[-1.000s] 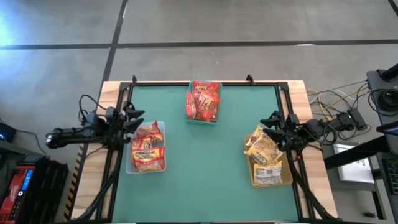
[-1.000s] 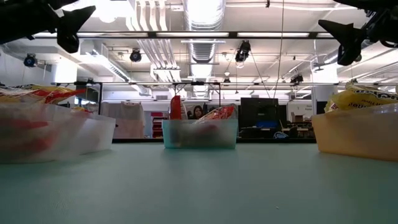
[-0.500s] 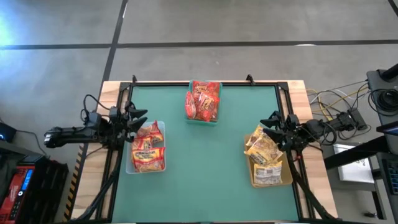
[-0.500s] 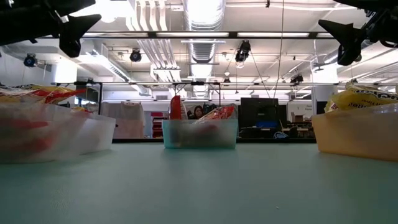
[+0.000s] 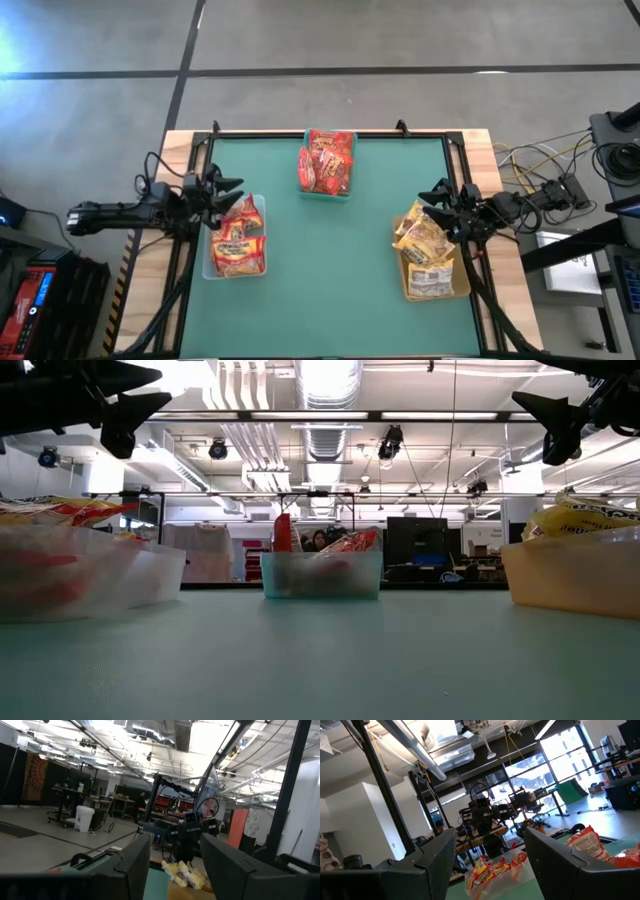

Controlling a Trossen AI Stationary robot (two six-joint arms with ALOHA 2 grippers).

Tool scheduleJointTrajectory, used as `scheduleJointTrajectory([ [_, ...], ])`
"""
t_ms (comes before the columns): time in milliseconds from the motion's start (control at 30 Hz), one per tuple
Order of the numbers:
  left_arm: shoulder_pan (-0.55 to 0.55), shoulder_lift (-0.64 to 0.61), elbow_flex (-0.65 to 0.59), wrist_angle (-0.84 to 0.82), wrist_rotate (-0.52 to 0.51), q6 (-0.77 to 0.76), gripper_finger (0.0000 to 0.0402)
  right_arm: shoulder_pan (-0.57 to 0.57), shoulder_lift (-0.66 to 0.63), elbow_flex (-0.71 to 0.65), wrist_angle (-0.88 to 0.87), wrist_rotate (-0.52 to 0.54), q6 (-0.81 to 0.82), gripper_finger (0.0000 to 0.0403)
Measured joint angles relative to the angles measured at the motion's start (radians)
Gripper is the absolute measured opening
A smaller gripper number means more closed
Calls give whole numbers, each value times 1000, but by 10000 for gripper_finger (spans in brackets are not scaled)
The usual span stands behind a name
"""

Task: Sort Maruchan noodles
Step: Return to Home Position

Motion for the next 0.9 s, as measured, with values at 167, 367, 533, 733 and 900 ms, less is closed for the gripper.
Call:
scheduleJointTrajectory([
  [167,0,27,0,0,0,0,158,0,0,0,0,0,0,224],
  [367,0,58,0,0,0,0,158,0,0,0,0,0,0,224],
  [533,0,83,0,0,0,0,158,0,0,0,0,0,0,224],
  [733,0,114,0,0,0,0,158,0,0,0,0,0,0,224],
  [900,0,140,0,0,0,0,158,0,0,0,0,0,0,224],
])
